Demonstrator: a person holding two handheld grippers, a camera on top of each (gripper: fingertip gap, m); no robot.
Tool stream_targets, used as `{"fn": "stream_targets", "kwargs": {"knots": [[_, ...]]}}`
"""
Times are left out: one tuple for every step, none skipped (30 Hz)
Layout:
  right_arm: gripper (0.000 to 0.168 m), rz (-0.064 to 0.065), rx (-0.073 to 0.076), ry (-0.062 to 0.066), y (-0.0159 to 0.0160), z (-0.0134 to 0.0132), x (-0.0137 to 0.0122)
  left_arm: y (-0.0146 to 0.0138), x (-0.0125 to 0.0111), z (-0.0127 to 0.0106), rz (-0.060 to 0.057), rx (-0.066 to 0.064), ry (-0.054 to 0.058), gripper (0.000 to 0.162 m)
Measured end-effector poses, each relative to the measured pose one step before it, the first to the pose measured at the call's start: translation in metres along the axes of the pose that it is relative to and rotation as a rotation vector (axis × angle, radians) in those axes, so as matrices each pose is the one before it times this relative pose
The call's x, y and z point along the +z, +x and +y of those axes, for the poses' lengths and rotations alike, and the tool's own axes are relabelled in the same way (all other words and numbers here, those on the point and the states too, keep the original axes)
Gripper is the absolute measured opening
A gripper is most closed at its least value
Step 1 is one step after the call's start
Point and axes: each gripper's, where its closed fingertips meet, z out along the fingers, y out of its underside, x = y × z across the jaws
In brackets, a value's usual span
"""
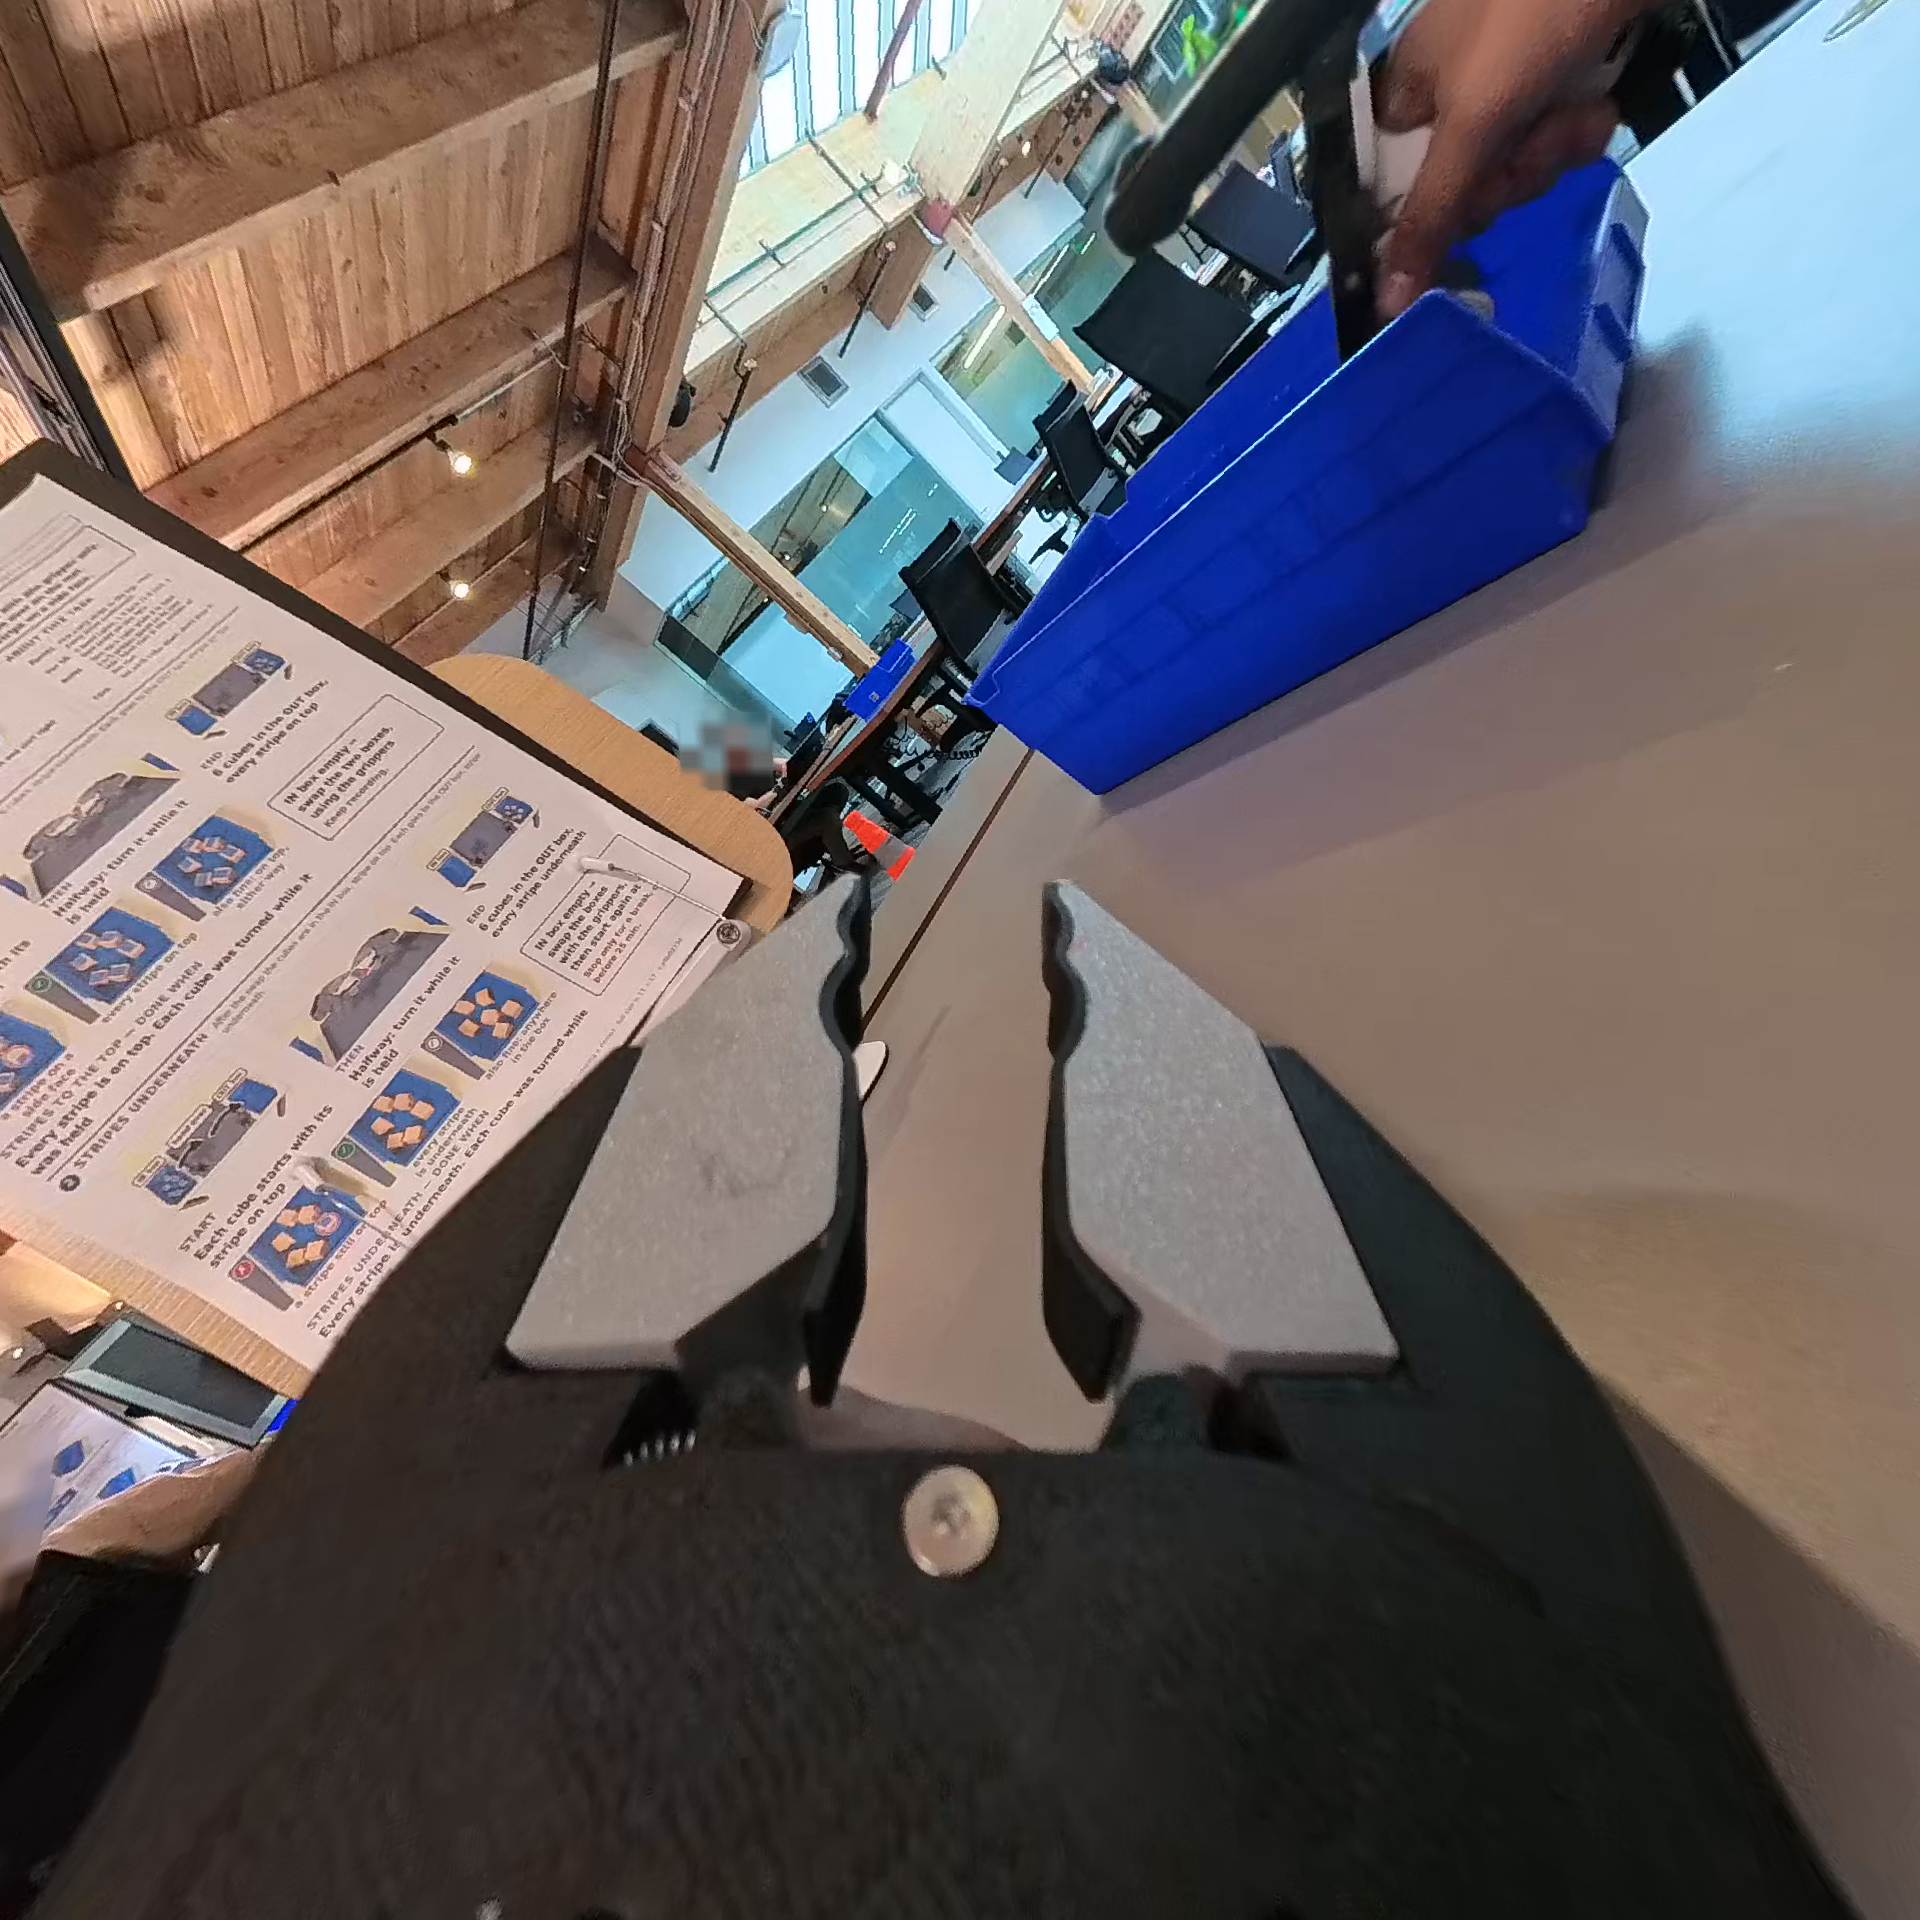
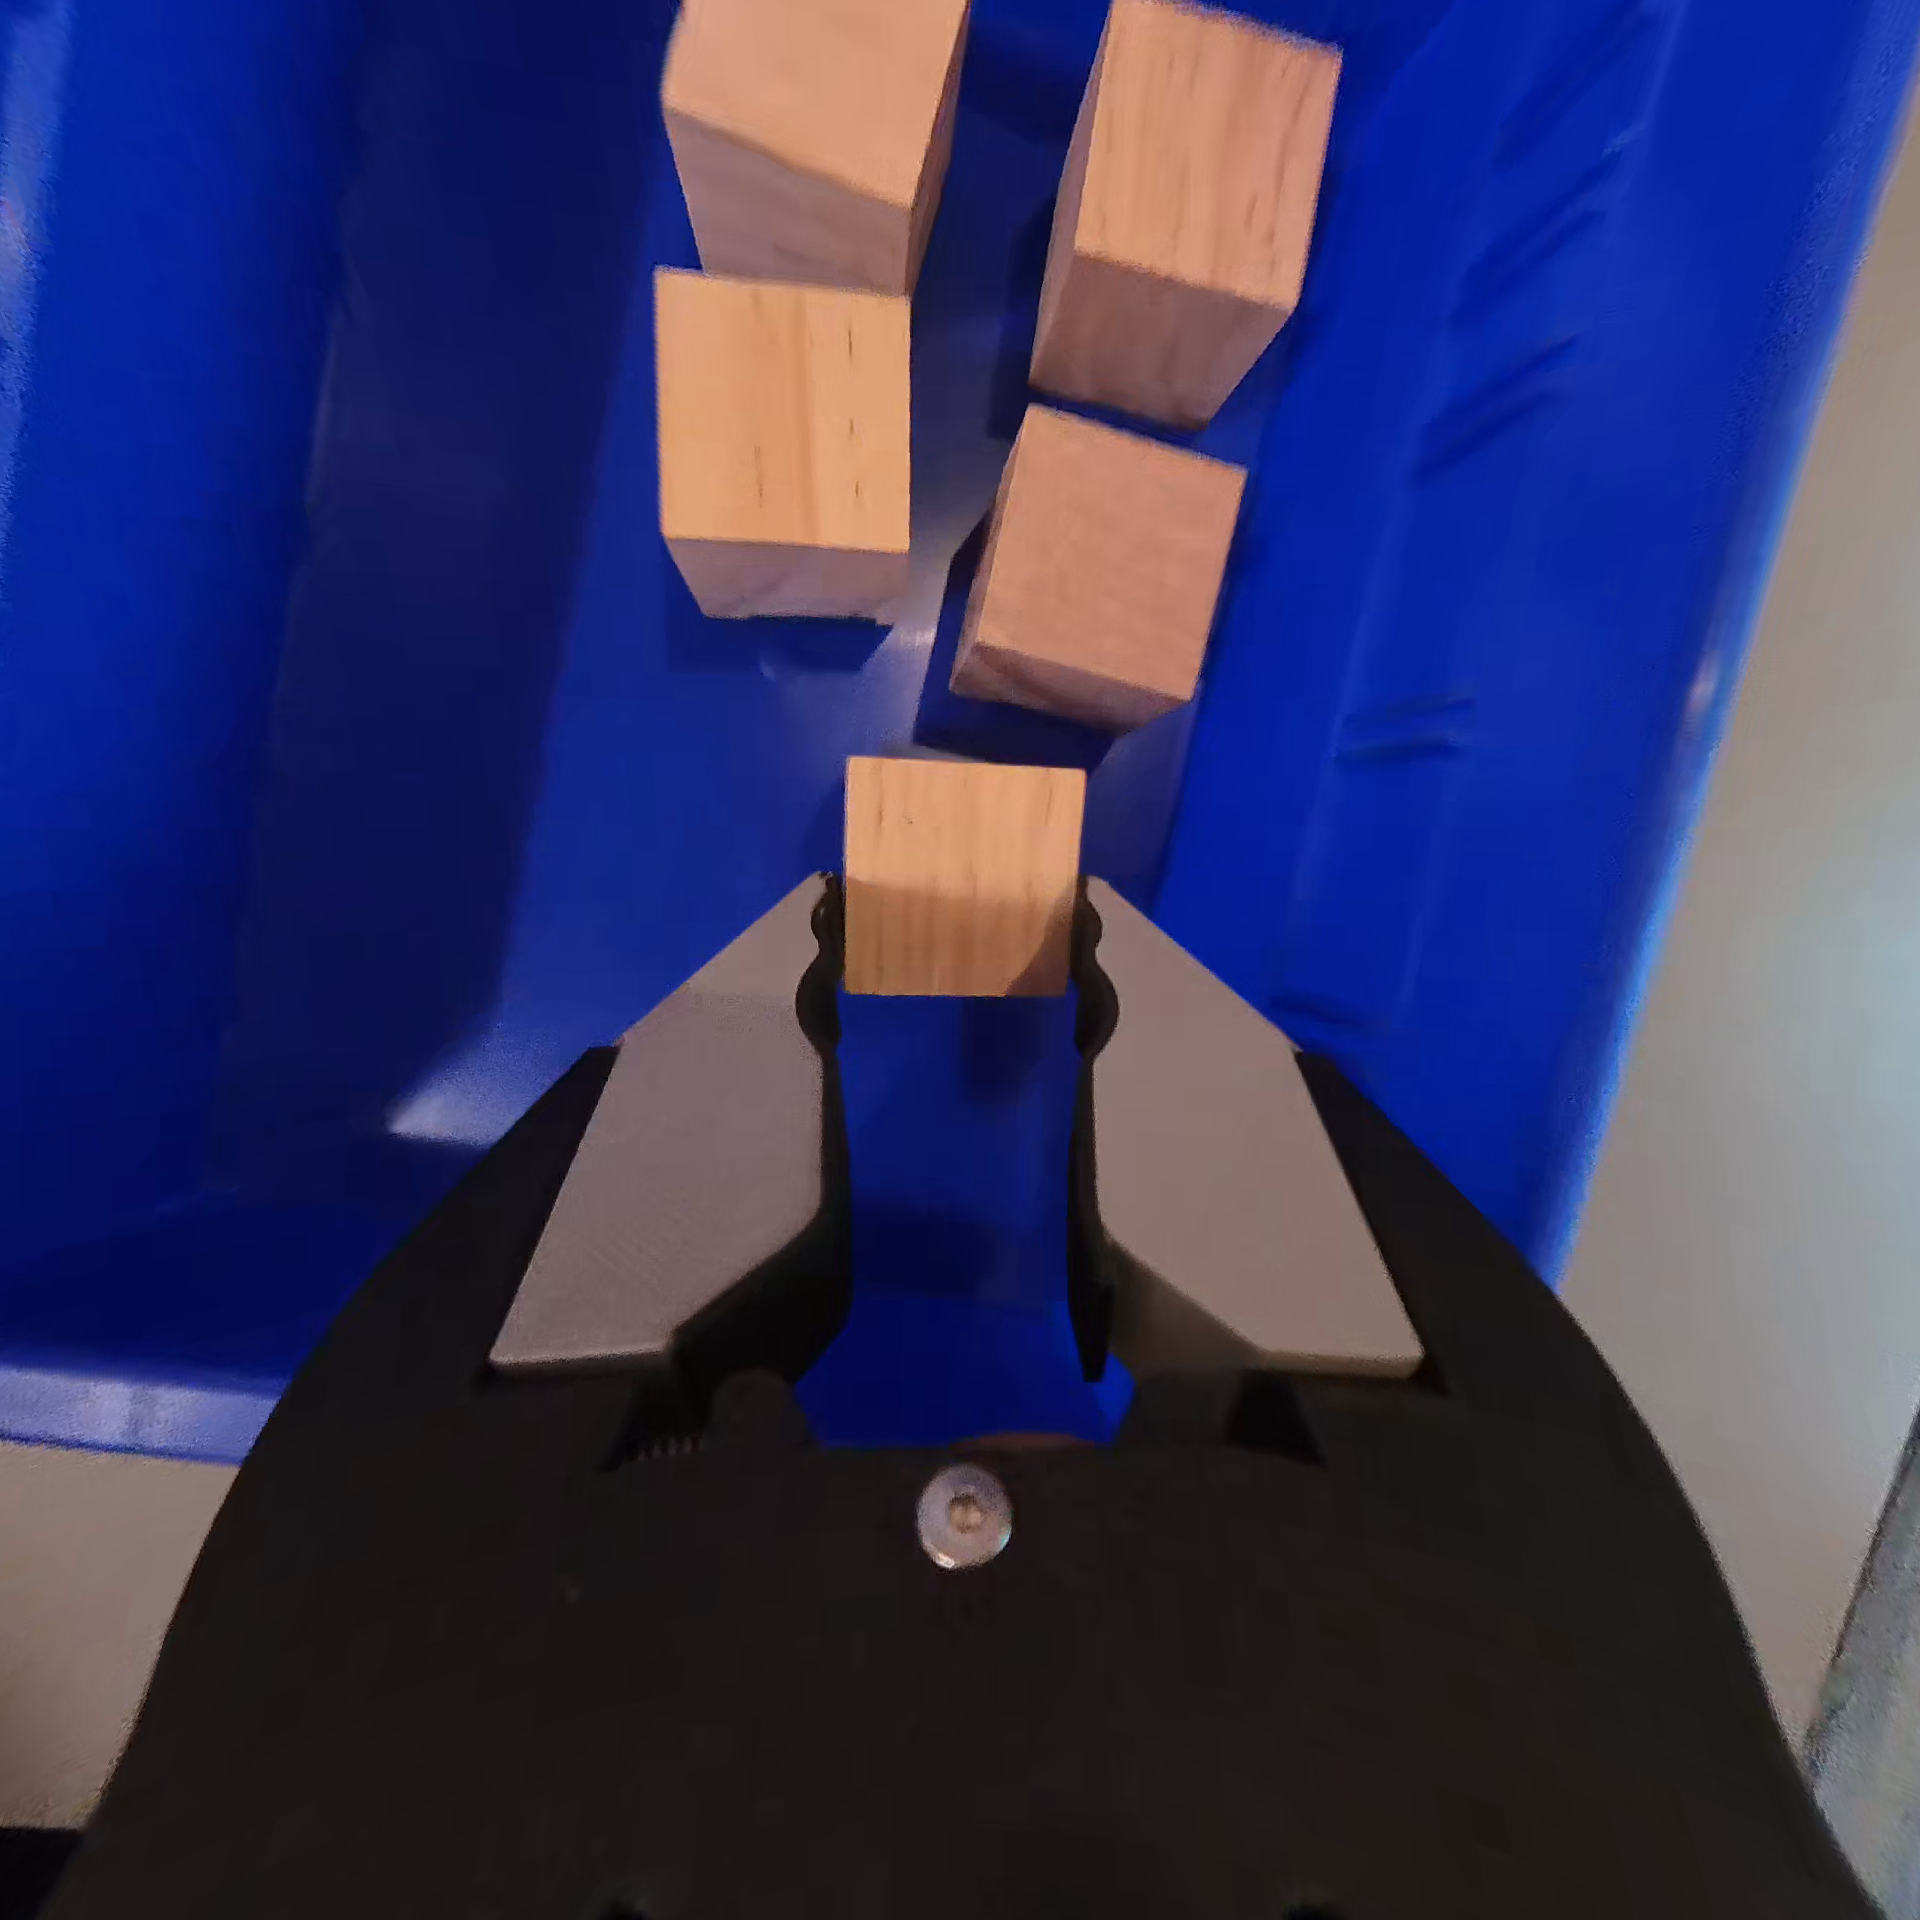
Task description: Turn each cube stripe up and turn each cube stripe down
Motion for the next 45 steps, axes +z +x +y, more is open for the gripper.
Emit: {"fn": "stream_targets", "kwargs": {"knots": [[0.043, -0.0018, 0.0052, -0.0058, -0.00009, 0.00159, 0.00445, 0.00014, 0.00001, 0.00047, 0.0010, -0.0003, -0.0020, 0.031], [0.043, -0.0011, 0.0080, 0.0165, -0.00002, -0.00223, 0.00051, 0.00024, -0.00003, 0.00048, 0.0012, 0.0005, -0.0021, 0.031], [0.043, -0.0065, 0.0046, 0.0017, -0.00127, -0.00074, -0.00110, 0.00037, -0.00004, 0.00036, 0.0013, -0.0002, -0.0018, 0.031], [0.042, -0.0109, 0.0018, 0.0075, -0.00244, -0.00200, -0.00283, 0.00028, 0.00003, 0.00012, 0.0007, -0.0022, -0.0010, 0.031], [0.043, -0.0055, 0.0002, 0.0163, -0.00238, -0.00409, -0.00525, 0.00029, 0.00016, 0.00039, 0.0023, -0.0054, -0.0026, 0.031], [0.045, 0.0074, -0.0025, 0.0181, -0.00123, -0.00514, -0.00778, 0.00049, 0.00049, 0.00080, 0.0037, -0.0067, -0.0046, 0.031], [0.046, 0.0102, -0.0090, 0.0241, -0.00232, -0.00692, -0.01003, 0.00026, 0.00043, 0.00090, 0.0019, -0.0042, -0.0049, 0.032], [0.046, 0.0071, -0.0141, 0.0343, -0.00446, -0.00952, -0.01180, 0.00028, 0.00041, 0.00077, 0.0014, -0.0015, -0.0040, 0.032], [0.046, 0.0002, -0.0151, 0.0442, -0.00701, -0.01214, -0.01244, 0.00063, 0.00043, 0.00095, 0.0035, -0.0010, -0.0050, 0.032], [0.047, -0.0116, -0.0162, 0.0484, -0.01079, -0.01392, -0.01212, 0.00044, 0.00047, 0.00098, 0.0025, -0.0010, -0.0058, 0.033], [0.047, -0.0255, -0.0188, 0.0548, -0.01522, -0.01573, -0.01092, 0.00032, 0.00029, 0.00060, 0.0010, -0.0001, -0.0043, 0.033], [0.047, -0.0412, -0.0223, 0.0588, -0.02021, -0.01700, -0.00853, 0.00030, 0.00013, 0.00013, 0.0009, 0.0008, -0.0026, 0.033], [0.047, -0.0522, -0.0272, 0.0537, -0.02405, -0.01637, -0.00503, -0.00006, -0.00006, 0.00002, -0.0009, 0.0013, -0.0013, 0.033], [0.047, -0.0523, -0.0313, 0.0453, -0.02505, -0.01485, -0.00086, -0.00003, -0.00013, -0.00016, -0.0013, 0.0006, -0.0003, 0.033], [0.046, -0.0507, -0.0297, 0.0395, -0.02499, -0.01294, 0.00326, -0.00020, -0.00017, 0.00017, -0.0014, -0.0002, -0.0011, 0.033], [0.045, -0.0591, -0.0253, 0.0304, -0.02587, -0.01024, 0.00730, -0.00027, -0.00018, 0.00020, -0.0019, -0.0002, -0.0013, 0.033], [0.045, -0.0668, -0.0203, 0.0189, -0.02600, -0.00723, 0.01123, -0.00012, -0.00013, 0.00036, -0.0014, -0.0003, -0.0009, 0.033], [0.044, -0.0610, -0.0131, 0.0181, -0.02338, -0.00546, 0.01445, -0.00004, -0.00016, 0.00030, -0.0002, -0.0010, -0.0015, 0.033], [0.043, -0.0474, -0.0072, 0.0214, -0.01894, -0.00389, 0.01689, -0.00012, -0.00013, 0.00024, -0.0008, -0.0011, -0.0011, 0.033], [0.041, -0.0362, -0.0025, 0.0107, -0.01479, -0.00016, 0.01899, -0.00027, -0.00020, 0.00022, -0.0013, -0.0005, -0.0007, 0.033], [0.042, -0.0220, -0.0010, -0.0087, -0.00997, 0.00409, 0.02000, -0.00031, -0.00026, 0.00026, -0.0009, 0.0000, -0.0015, 0.033], [0.042, -0.0143, 0.0073, -0.0027, -0.00696, 0.00420, 0.01964, -0.00065, -0.00045, -0.00008, -0.0025, 0.0005, -0.0007, 0.033], [0.042, -0.0202, 0.0131, 0.0064, -0.00644, 0.00378, 0.01816, -0.00107, -0.00069, -0.00059, -0.0041, -0.0003, 0.0016, 0.033], [0.042, -0.0203, 0.0164, 0.0093, -0.00469, 0.00384, 0.01622, -0.00122, -0.00073, -0.00080, -0.0034, -0.0036, 0.0025, 0.033], [0.042, -0.0105, 0.0161, 0.0151, -0.00160, 0.00354, 0.01379, -0.00134, -0.00067, -0.00042, -0.0029, -0.0056, 0.0011, 0.033], [0.042, -0.0013, 0.0125, 0.0235, 0.00126, 0.00296, 0.01094, -0.00162, -0.00046, -0.00008, -0.0043, -0.0062, -0.0002, 0.033], [0.042, 0.0022, 0.0159, 0.0070, 0.00251, 0.00490, 0.00762, -0.00144, -0.00032, 0.00045, -0.0029, -0.0069, -0.0025, 0.033], [0.044, -0.0148, 0.0159, -0.0187, -0.00031, 0.00507, 0.00408, -0.00139, -0.00010, 0.00072, -0.0024, -0.0069, -0.0052, 0.033], [0.046, -0.0176, -0.0021, -0.0120, -0.00128, 0.00220, 0.00083, -0.00177, -0.00005, 0.00033, -0.0046, -0.0054, -0.0058, 0.033], [0.045, 0.0166, -0.0159, 0.0151, 0.00355, -0.00048, -0.00128, -0.00188, -0.00026, -0.00068, -0.0061, -0.0058, -0.0031, 0.033], [0.044, 0.0287, -0.0185, 0.0144, 0.00571, 0.00030, -0.00190, -0.00220, -0.00051, -0.00163, -0.0061, -0.0103, -0.0002, 0.034], [0.044, 0.0100, -0.0089, -0.0058, 0.00320, 0.00245, -0.00131, -0.00337, -0.00100, -0.00303, -0.0097, -0.0179, 0.0027, 0.034], [0.044, -0.0095, 0.0056, -0.0112, 0.00053, 0.00282, -0.00086, -0.00541, -0.00193, -0.00488, -0.0157, -0.0259, 0.0063, 0.034], [0.045, -0.0131, 0.0136, 0.0018, -0.00045, 0.00096, -0.00089, -0.00681, -0.00298, -0.00752, -0.0138, -0.0303, 0.0136, 0.034], [0.045, -0.0116, 0.0111, 0.0049, -0.00061, -0.00003, -0.00084, -0.00774, -0.00379, -0.00995, -0.0094, -0.0302, 0.0215, 0.034], [0.045, -0.0069, 0.0026, -0.0006, -0.00070, 0.00013, -0.00046, -0.00998, -0.00424, -0.01076, -0.0103, -0.0281, 0.0220, 0.034], [0.045, -0.0006, -0.0054, -0.0058, -0.00049, 0.00080, -0.00015, -0.01266, -0.00427, -0.01026, -0.0134, -0.0261, 0.0157, 0.034], [0.045, 0.0038, -0.0099, -0.0079, -0.00058, 0.00110, 0.00016, -0.01479, -0.00425, -0.00934, -0.0139, -0.0215, 0.0096, 0.033], [0.045, 0.0033, -0.0120, -0.0051, -0.00141, 0.00051, 0.00014, -0.01657, -0.00420, -0.00840, -0.0130, -0.0144, 0.0048, 0.034], [0.044, -0.0002, -0.0134, -0.0024, -0.00230, 0.00010, 0.00026, -0.01864, -0.00431, -0.00719, -0.0171, -0.0082, 0.0033, 0.034], [0.044, -0.0025, -0.0135, -0.0026, -0.00300, 0.00007, 0.00037, -0.02018, -0.00381, -0.00471, -0.0187, -0.0039, -0.0018, 0.034], [0.044, -0.0024, -0.0135, -0.0033, -0.00271, 0.00023, 0.00064, -0.02054, -0.00275, -0.00004, -0.0136, -0.0056, -0.0175, 0.035], [0.044, -0.0008, -0.0136, -0.0037, -0.00246, 0.00041, 0.00073, -0.02023, -0.00150, 0.00586, -0.0073, -0.0127, -0.0377, 0.037], [0.043, 0.0002, -0.0123, -0.0053, -0.00198, 0.00068, 0.00096, -0.01910, -0.00006, 0.01109, 0.0012, -0.0220, -0.0533, 0.039], [0.043, 0.0011, -0.0100, -0.0067, -0.00158, 0.00108, 0.00113, -0.01701, 0.00139, 0.01451, 0.0108, -0.0315, -0.0591, 0.040]]}}
